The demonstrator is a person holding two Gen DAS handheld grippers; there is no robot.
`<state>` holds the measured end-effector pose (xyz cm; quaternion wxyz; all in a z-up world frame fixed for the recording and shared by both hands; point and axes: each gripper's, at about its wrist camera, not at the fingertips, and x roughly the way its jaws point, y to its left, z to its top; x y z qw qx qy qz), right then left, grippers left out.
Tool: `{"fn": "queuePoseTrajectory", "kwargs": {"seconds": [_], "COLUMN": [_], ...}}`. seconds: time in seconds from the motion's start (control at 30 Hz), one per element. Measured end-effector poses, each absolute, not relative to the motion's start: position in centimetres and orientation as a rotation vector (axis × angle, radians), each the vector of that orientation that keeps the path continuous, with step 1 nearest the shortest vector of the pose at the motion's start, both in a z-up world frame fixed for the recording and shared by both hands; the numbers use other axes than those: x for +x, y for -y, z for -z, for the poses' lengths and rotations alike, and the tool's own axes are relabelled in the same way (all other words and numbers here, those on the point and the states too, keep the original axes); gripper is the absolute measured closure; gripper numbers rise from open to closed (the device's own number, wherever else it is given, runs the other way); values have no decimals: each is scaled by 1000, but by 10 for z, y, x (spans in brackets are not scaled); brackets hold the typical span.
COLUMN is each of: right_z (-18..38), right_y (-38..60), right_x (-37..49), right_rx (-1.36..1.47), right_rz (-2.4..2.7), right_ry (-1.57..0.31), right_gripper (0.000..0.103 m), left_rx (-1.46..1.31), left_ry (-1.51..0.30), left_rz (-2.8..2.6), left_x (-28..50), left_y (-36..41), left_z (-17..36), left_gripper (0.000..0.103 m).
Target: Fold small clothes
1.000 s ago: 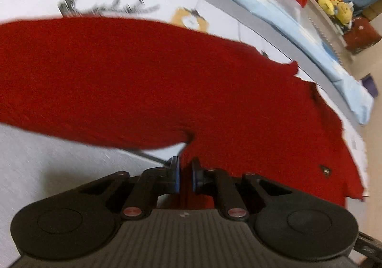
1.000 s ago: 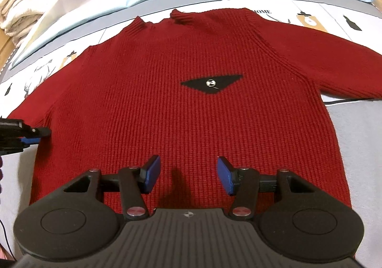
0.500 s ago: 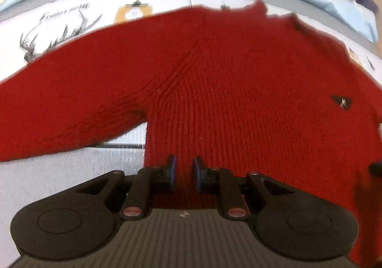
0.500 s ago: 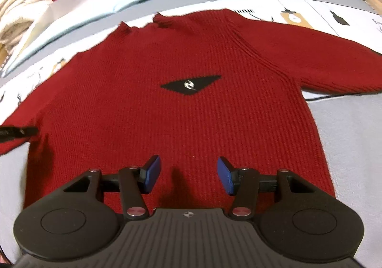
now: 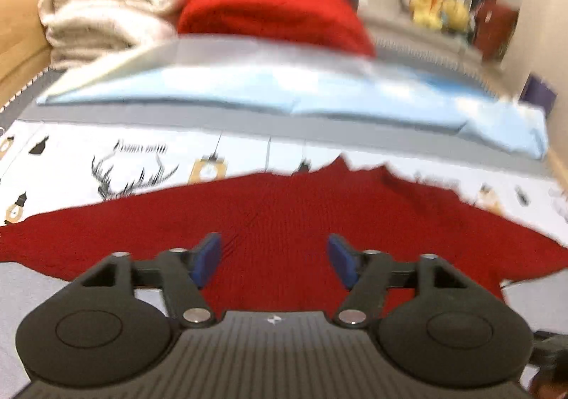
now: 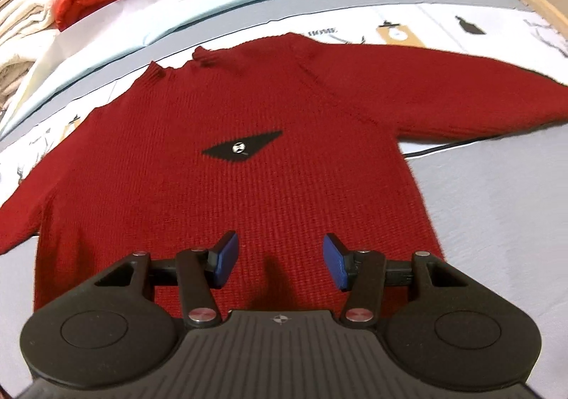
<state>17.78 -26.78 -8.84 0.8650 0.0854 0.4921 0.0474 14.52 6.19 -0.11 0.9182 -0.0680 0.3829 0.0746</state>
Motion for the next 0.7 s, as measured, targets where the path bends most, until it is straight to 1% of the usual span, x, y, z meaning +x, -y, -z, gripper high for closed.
{"fn": "queuePoseTrajectory", "kwargs": {"seconds": [0.1,0.17,0.2,0.3,0.4,0.53,0.57,0.63,0.7], "right_z": [88,88,89,89,85,70,67,62,60], "right_y": [270,271,273,277,286,311,320,339,360], "right_x": [174,172,171,170,172,178,179,183,188], "right_rx": [157,140,130,116,132,200,216,239,260], "right_rz": [-93,-88,-83,-69,-44,34,65,124,170], "right_ry": [-1021,-1016,-1014,-1009,-974,-853,-822,-781,-751], "right_gripper": [48,48,48,48,48,49,49,49,49], "left_rx": [-93,-63,-77,-74,-55,-82,-85,-98,-114], "left_ry": [-714,-793,-807,-742,-722,-783,-798,-837,-877], "left_rz": [-162,-181,-172,-156,-113,-100,-92,-78,-65], "left_x": [134,145,156,159,160,172,175,180,184], "left_y": [-40,-26,-21,-4,6,11,12,11,8], "left_z": [22,40,42,39,35,47,51,56,60], "left_gripper": [28,29,30,29,29,29,31,36,37]}}
